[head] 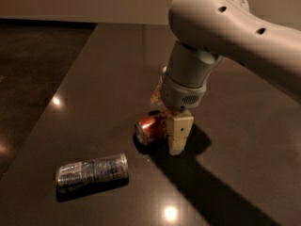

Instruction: Pick coke can

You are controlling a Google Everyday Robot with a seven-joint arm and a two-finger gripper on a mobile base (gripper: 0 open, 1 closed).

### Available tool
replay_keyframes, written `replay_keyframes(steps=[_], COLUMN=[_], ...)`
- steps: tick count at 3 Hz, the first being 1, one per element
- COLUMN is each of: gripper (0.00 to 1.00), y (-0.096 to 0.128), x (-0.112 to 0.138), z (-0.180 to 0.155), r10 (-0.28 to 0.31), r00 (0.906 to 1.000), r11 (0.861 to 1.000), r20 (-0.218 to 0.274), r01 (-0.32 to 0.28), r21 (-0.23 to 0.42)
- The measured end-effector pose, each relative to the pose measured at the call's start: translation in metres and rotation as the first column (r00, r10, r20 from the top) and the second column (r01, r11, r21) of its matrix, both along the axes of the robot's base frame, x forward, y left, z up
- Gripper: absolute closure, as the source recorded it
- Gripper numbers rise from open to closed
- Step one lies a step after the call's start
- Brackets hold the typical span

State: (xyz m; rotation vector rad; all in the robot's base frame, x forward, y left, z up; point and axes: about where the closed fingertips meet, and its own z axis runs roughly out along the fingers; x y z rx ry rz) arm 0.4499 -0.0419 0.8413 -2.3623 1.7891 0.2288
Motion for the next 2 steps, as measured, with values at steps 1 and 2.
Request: replay_keyframes(steps=[1, 2], gripper=[0.42, 0.64], y=[0.001, -0.001], x=[-0.001, -0.002], z=[-0.003, 0.009], r10=[0.017, 0.017], r00=[0.9998, 0.9998], r11=[1.000, 0.999], r20=[-0.012, -0.014], r01=[-0.017, -0.016], r21=[0.004, 0.040])
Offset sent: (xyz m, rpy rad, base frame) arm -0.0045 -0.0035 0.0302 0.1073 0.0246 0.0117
